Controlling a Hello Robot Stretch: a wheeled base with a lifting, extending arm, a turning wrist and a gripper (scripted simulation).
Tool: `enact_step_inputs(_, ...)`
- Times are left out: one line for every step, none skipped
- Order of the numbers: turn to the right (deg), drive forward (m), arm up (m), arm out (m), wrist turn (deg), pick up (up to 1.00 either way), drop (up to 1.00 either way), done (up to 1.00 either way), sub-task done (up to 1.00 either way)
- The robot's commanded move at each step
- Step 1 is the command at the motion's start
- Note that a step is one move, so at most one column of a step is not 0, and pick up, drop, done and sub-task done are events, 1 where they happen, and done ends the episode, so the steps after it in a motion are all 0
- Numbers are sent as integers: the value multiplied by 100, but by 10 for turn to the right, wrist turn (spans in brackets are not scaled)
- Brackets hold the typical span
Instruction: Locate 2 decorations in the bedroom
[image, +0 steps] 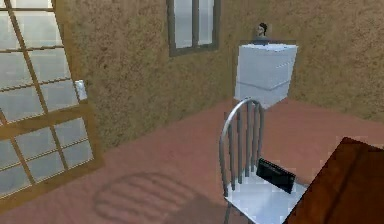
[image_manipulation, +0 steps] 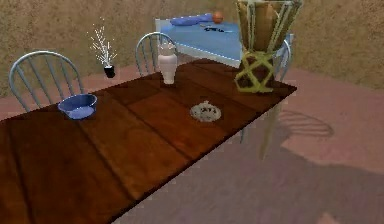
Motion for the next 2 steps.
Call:
enact_step_inputs(-450, 0, 0, 0, 0, 0, 0, 0, 0)
enact_step_inputs(-150, 0, 0, 0, 0, 0, 0, 0, 0)
